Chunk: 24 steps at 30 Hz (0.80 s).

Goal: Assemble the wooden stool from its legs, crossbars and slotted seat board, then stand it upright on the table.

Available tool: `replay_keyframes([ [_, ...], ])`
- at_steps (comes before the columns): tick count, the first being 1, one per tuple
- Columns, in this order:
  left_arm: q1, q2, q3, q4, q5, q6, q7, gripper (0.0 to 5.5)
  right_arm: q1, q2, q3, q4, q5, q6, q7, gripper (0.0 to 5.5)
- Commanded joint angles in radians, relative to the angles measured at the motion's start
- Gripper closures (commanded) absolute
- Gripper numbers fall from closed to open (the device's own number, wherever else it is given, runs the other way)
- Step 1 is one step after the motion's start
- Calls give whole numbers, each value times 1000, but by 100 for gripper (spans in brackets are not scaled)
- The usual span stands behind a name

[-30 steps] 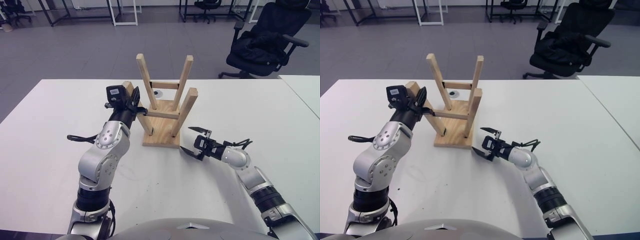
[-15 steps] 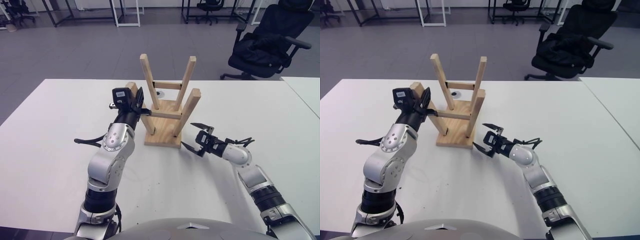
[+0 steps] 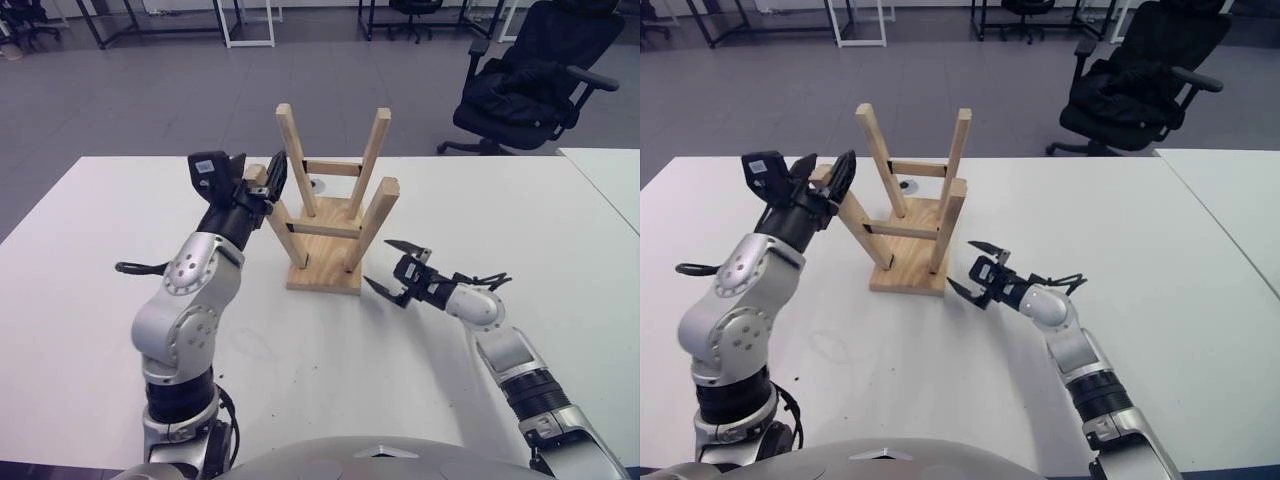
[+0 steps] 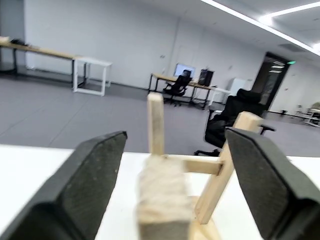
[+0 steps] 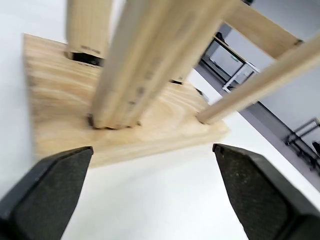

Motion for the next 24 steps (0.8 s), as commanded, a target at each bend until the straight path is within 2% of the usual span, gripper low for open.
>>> replay_keyframes([
  [1, -269, 191, 164, -34, -139, 94, -52, 186, -91, -2, -271, -105, 304, 232, -42, 101],
  [2, -346, 246, 195, -6, -170, 103, -80, 186, -136, -16, -333, -153, 394, 306, -49, 101],
  [4, -437, 378, 183, 77, -152, 64, -216, 186, -300, -39, -426, -250, 567, 449, -93, 101],
  [6, -470, 377, 157, 236, -152, 10, -324, 186, -527, -21, -457, -302, 712, 575, -169, 101],
  [8, -380, 346, 77, 362, -115, -39, -414, 186, -613, 11, -410, -347, 769, 700, -228, 101],
  [10, -232, 294, -22, 492, -72, -80, -498, 186, -525, 71, -297, -385, 787, 891, -321, 101],
  [12, -103, 254, -173, 584, 5, -156, -591, 186, -367, 117, -208, -381, 803, 1061, -378, 101],
  [13, -53, 248, -234, 621, 41, -195, -632, 186, -314, 126, -185, -387, 805, 1097, -384, 101],
  [15, -16, 244, -280, 686, 114, -270, -635, 186, -284, 119, -162, -394, 774, 1103, -388, 101],
  [24, -370, 200, -54, 695, -41, -202, -502, 186, -446, 132, -232, -349, 721, 993, -386, 101],
])
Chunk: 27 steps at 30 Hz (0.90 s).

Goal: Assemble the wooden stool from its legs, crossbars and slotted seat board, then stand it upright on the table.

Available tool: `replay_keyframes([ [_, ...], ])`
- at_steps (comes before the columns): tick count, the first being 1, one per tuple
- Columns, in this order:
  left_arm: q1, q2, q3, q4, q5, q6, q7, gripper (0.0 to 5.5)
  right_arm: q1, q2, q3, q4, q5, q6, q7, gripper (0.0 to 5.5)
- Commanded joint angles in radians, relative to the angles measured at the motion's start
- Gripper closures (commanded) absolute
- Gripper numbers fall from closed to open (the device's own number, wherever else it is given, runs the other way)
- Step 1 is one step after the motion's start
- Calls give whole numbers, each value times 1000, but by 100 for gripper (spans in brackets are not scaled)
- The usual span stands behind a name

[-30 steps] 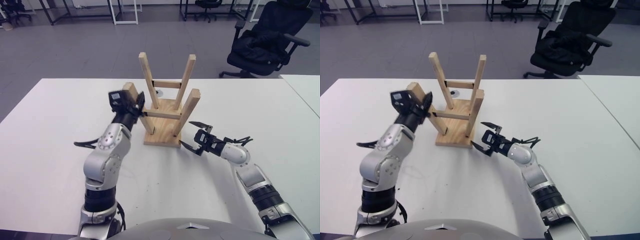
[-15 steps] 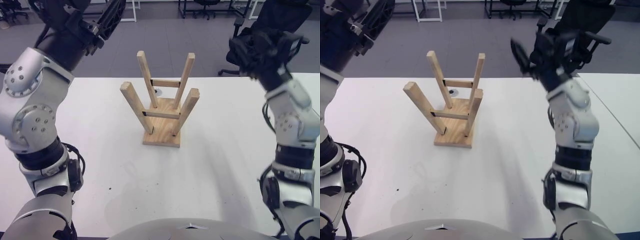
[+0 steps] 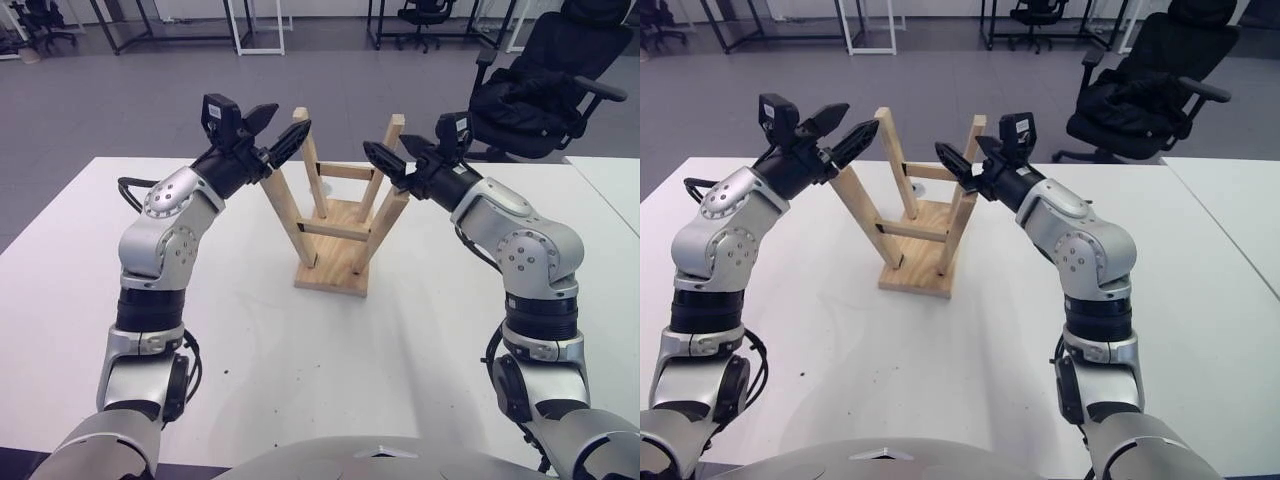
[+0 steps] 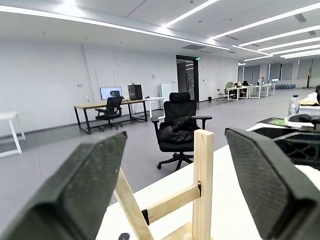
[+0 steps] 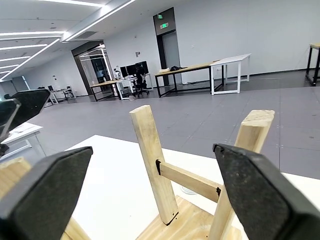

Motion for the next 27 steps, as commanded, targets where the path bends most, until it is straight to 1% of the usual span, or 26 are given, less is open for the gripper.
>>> replay_keyframes([
  [1, -72, -10, 22, 22, -2, 103, 65, 186, -29, 7, -1, 18, -25, 0, 10, 101],
  [4, -137, 31, 94, -51, -54, 151, 77, 186, -130, -11, -86, -17, 20, -58, 43, 101],
  [6, -131, 91, 102, -59, -25, 151, 43, 186, -206, -10, -153, -50, 90, -66, 45, 101],
  [8, -102, 104, 99, -59, -14, 155, 30, 186, -229, 2, -174, -86, 149, -45, 42, 101],
  [11, -52, 65, 59, -23, -1, 157, 16, 186, -90, 41, -99, -65, 168, 35, 34, 101],
  [14, 56, -5, -101, 165, 133, 100, 3, 186, 79, 20, 22, 55, 29, 49, 24, 101],
  [16, 90, -18, -105, 172, 146, 84, 7, 186, 99, 15, 46, 82, -13, 34, 27, 101],
  [18, 56, -9, -71, 165, 134, 81, 13, 186, 73, 33, 14, 80, -11, 6, 23, 101],
  [20, -2, 12, -9, 131, 112, 70, 36, 186, 8, 44, -45, 79, 14, -40, 26, 101],
  [22, -50, 36, 79, 60, 68, 64, 68, 186, -45, 16, -95, 100, 1, -78, 32, 101],
  [25, -92, 68, 194, -6, 19, 68, 96, 186, -85, -17, -139, 154, -38, -111, 22, 101],
  [26, -92, 91, 235, -34, 6, 70, 104, 186, -61, -48, -85, 164, -109, -152, 56, 101],
  [27, -78, 114, 269, -61, -3, 74, 106, 186, -17, -83, -2, 159, -183, -197, 107, 101],
])
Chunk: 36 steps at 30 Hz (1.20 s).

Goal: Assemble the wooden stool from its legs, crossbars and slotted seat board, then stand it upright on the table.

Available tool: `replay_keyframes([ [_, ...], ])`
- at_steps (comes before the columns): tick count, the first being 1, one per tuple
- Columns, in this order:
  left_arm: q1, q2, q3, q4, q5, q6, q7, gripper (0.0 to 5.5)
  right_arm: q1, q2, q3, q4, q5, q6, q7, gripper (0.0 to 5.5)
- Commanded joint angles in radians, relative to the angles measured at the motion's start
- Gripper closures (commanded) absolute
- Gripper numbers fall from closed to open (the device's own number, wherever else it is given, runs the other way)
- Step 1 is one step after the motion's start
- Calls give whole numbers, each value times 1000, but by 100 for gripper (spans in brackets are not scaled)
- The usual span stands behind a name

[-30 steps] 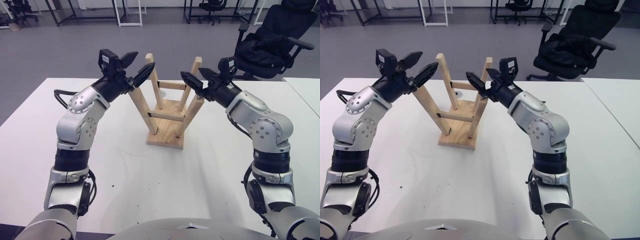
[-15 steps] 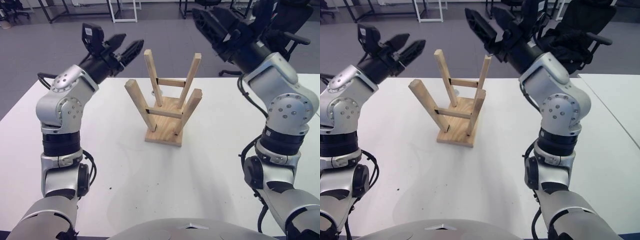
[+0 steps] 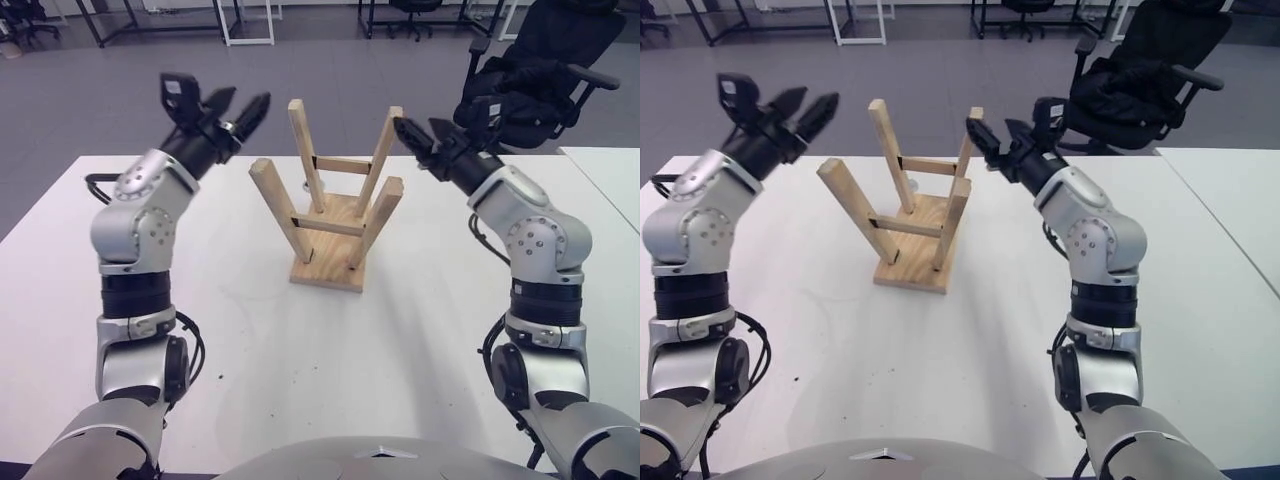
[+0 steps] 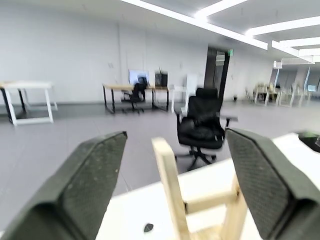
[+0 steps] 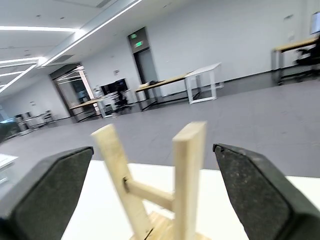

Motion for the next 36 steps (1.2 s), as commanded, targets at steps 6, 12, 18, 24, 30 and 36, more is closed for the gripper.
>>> replay_keyframes([
  [6, 316, 72, 267, -236, -72, 94, 105, 186, 186, -182, 421, -317, -235, -165, 389, 101],
  [12, 428, 46, 285, -317, -92, 132, 200, 186, 65, -136, 345, -417, -171, -131, 385, 101],
  [18, 796, 8, 165, -400, 93, 75, 184, 186, -62, -243, 35, -163, -186, -124, 250, 101],
  [24, 1048, -32, -115, -298, 357, -122, 140, 186, 203, -190, 206, 320, -439, -454, 312, 101],
  [30, 931, -80, -288, -113, 476, -203, 118, 186, 278, -57, 349, 707, -598, -811, 376, 101],
  [36, 688, -155, -357, 180, 539, -328, 116, 186, 372, -96, 418, 657, -646, -947, 498, 101],
])
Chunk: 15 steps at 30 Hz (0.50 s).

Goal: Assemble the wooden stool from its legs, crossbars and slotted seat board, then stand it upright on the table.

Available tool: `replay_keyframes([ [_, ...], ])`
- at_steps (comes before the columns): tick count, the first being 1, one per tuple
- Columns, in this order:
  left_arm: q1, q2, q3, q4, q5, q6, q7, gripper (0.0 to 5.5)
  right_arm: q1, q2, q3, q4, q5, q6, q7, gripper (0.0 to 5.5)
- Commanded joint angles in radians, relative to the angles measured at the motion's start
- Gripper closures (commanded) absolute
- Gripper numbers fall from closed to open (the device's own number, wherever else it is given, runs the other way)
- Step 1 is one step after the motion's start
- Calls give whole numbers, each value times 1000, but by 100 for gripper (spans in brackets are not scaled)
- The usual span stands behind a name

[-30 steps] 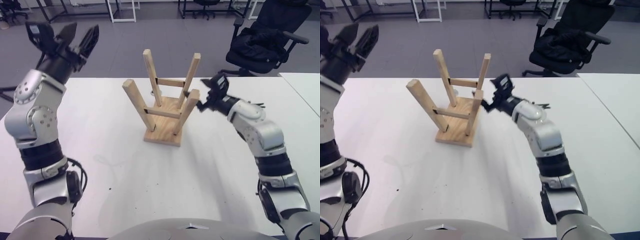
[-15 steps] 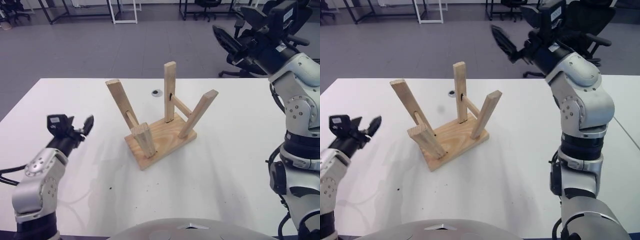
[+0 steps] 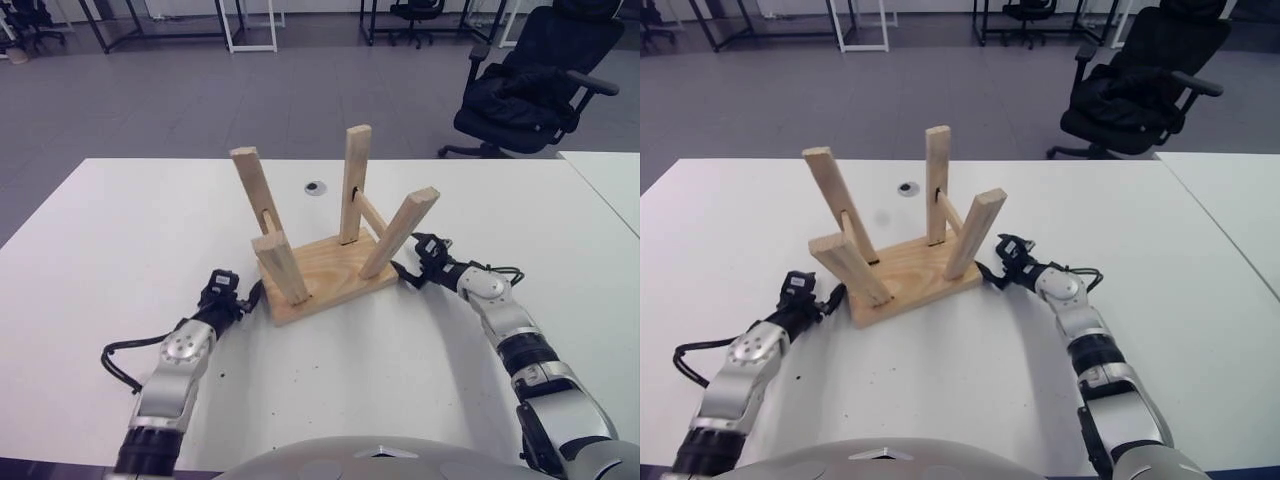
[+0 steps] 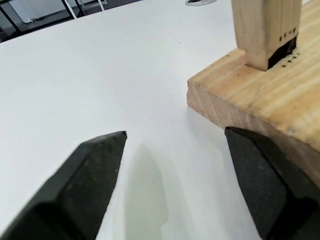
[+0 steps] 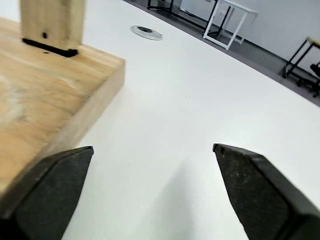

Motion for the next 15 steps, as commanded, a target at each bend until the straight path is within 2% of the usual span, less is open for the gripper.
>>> replay_keyframes([
  [1, -108, -52, -83, 198, 46, -56, -53, 186, 125, -3, 19, -110, 40, -5, 114, 101],
  [4, -116, -46, -83, 245, 59, -110, -64, 186, 219, -31, -45, -225, 80, 17, 70, 101],
  [8, 27, 1, -7, 136, 48, -131, -27, 186, 328, -37, -116, -351, 87, 63, -26, 101],
  [11, 131, 2, 42, 56, 50, -127, 9, 186, 398, -31, -110, -420, 74, 99, -44, 101],
  [15, 202, -25, -12, -22, 52, -97, -16, 186, 422, -21, -90, -469, 52, 145, -62, 101],
])
